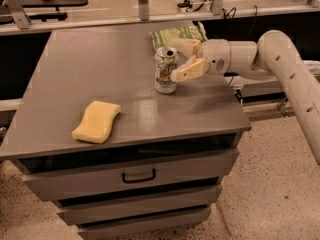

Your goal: Place 7up can upright

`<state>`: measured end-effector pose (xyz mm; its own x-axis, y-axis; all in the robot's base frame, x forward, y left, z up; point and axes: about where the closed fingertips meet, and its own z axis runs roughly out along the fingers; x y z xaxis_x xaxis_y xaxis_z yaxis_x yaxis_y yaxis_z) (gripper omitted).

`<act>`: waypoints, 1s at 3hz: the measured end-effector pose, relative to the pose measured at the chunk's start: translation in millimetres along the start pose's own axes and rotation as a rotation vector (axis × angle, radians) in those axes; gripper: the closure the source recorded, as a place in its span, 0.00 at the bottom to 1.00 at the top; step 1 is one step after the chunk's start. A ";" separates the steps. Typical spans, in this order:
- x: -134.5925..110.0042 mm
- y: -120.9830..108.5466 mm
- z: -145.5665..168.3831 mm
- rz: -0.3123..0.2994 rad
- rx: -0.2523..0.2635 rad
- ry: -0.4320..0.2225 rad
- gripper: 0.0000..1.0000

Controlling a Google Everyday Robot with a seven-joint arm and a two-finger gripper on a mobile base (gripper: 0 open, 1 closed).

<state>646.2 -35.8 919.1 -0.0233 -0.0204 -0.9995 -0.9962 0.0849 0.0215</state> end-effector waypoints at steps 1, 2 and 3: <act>-51.4 10.7 -41.0 -0.119 0.053 0.024 0.00; -108.0 24.7 -87.4 -0.236 0.078 0.026 0.00; -126.0 24.5 -99.9 -0.273 0.095 0.013 0.00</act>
Offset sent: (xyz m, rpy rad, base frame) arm -0.0508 -0.1565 0.1954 -0.0589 -0.4032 -0.1065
